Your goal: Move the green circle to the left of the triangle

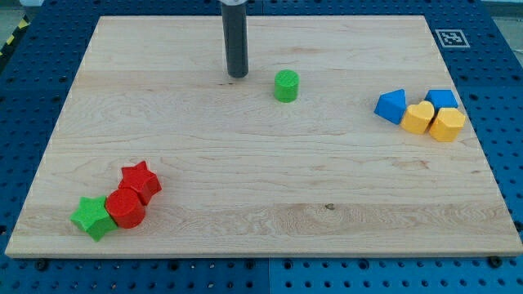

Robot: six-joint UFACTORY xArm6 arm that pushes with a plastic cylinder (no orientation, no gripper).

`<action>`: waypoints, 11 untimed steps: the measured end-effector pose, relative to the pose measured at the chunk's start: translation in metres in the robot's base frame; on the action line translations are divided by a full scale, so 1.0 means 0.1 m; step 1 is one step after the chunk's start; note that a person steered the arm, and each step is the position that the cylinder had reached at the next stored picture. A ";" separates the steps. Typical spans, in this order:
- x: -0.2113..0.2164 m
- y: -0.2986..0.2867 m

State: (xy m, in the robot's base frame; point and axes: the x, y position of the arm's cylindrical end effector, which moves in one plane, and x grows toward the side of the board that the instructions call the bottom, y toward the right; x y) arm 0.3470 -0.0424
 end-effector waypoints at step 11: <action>0.81 1.55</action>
